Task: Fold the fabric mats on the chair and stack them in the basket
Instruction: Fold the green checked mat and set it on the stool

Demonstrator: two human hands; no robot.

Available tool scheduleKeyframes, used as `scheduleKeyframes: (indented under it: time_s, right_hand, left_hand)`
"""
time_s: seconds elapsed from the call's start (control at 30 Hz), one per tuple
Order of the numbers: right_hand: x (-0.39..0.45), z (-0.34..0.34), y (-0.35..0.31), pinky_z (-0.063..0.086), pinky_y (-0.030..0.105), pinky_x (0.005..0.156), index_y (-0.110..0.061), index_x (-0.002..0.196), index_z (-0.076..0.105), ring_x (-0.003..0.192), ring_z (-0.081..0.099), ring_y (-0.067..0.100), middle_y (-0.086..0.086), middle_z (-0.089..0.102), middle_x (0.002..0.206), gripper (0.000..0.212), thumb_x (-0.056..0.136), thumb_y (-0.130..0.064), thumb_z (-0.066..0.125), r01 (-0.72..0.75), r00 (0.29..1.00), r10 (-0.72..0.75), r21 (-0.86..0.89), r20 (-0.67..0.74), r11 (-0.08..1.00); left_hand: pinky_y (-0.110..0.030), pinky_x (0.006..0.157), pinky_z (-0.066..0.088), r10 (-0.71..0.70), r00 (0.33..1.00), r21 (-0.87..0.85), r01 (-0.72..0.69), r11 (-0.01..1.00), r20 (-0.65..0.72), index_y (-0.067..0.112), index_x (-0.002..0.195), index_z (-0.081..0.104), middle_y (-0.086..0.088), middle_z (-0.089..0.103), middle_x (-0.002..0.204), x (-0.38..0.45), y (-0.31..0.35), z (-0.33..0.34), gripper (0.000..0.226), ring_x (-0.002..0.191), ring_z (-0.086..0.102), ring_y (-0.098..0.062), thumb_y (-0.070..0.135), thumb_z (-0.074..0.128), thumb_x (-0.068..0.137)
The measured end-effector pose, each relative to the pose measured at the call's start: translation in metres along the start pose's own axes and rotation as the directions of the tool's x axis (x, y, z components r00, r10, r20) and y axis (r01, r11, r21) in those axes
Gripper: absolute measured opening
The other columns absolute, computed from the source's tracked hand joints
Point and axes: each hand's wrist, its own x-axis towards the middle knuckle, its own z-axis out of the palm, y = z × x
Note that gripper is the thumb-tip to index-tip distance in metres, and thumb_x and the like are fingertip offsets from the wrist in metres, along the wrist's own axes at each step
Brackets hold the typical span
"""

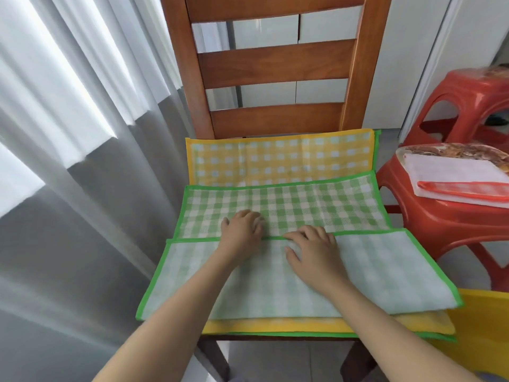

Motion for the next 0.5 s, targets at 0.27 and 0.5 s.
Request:
scheduleKeyframes:
  time_s: [0.27,0.5]
  right_hand:
    - [0.001,0.006,0.003,0.042,0.033,0.081,-0.034,0.109,0.061,0.095,0.053,0.017,-0.011,0.057,0.101,0.036,0.081,-0.043,0.039,-0.015,0.998,0.015,0.001,-0.065,1.0]
    - [0.002,0.006,0.003,0.039,0.032,0.085,-0.034,0.112,0.059,0.1,0.05,0.016,-0.011,0.054,0.105,0.036,0.083,-0.043,0.039,-0.021,0.999,0.021,0.012,-0.045,1.0]
  left_hand:
    - [-0.049,0.115,0.015,-0.063,0.995,-0.022,0.061,0.998,-0.082,0.016,0.141,0.039,-0.006,0.039,0.148,0.089,-0.006,0.006,0.045,0.136,0.035,-0.024,0.03,0.033,0.099]
    - [-0.046,0.113,0.015,-0.072,0.99,0.077,0.082,0.994,-0.124,0.019,0.128,0.051,-0.01,0.045,0.137,0.127,-0.016,0.005,0.038,0.129,0.037,-0.03,0.038,0.039,0.097]
